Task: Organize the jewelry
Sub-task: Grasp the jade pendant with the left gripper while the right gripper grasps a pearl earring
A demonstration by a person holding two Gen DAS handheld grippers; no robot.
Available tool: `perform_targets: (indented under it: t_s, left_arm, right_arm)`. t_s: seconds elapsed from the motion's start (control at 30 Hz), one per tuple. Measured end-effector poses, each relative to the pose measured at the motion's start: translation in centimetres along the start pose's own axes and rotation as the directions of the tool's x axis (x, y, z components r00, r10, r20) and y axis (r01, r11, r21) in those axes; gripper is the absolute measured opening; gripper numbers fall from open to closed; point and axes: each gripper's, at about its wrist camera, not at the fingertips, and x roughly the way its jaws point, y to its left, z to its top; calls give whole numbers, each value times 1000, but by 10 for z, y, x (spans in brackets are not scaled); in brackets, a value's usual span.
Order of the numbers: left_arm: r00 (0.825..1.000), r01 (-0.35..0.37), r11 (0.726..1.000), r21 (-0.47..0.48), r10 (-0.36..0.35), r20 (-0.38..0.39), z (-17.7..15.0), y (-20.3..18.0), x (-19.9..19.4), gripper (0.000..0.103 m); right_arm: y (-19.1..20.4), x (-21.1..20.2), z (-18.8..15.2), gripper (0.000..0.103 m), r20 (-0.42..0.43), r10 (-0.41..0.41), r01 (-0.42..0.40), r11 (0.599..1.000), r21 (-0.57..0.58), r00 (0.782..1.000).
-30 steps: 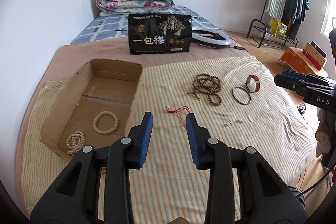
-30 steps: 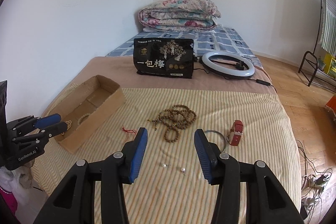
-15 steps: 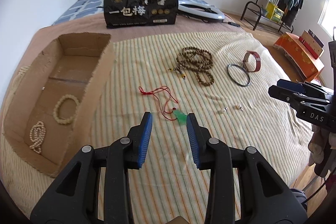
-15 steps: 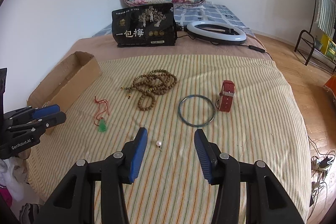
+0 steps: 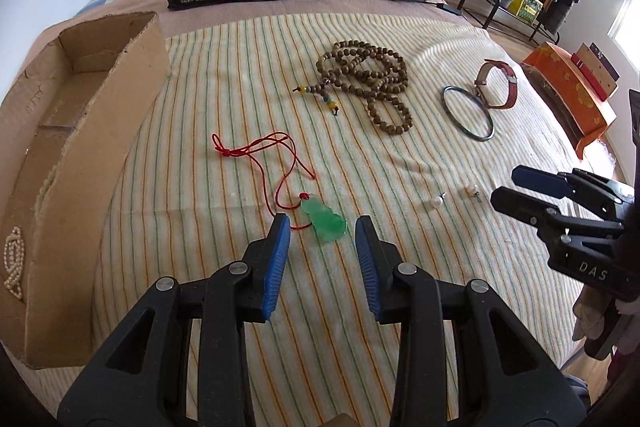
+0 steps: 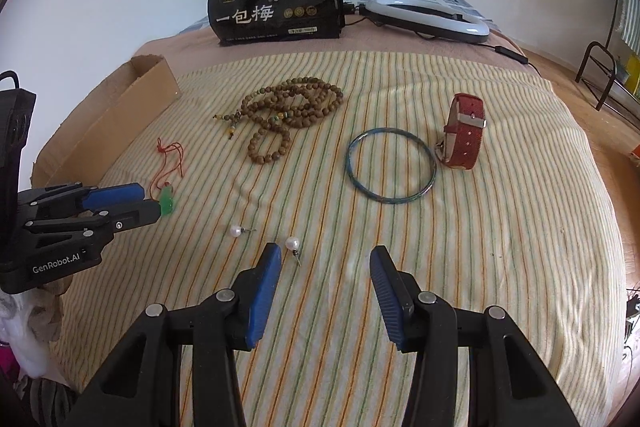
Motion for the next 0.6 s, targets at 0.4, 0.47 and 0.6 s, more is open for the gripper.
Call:
perform_targets:
  t_s: [0.4,0.47,0.6]
  left_arm:
    - [1000,-10,1000,-29,10,2,5,3,16,34]
    - [1000,-14,999,-30,14,7,4,3,17,34]
    - [999,-31,999,-8,31,16,3,2,17,34]
  right_arm:
    - [10,23,3,34,-25,25,-26,1000,-16,999]
    - [11,25,4,33,-26,20,-21,1000,-20,999]
    - [13,27,4,28,-28,8,-9,1000,-30,1000]
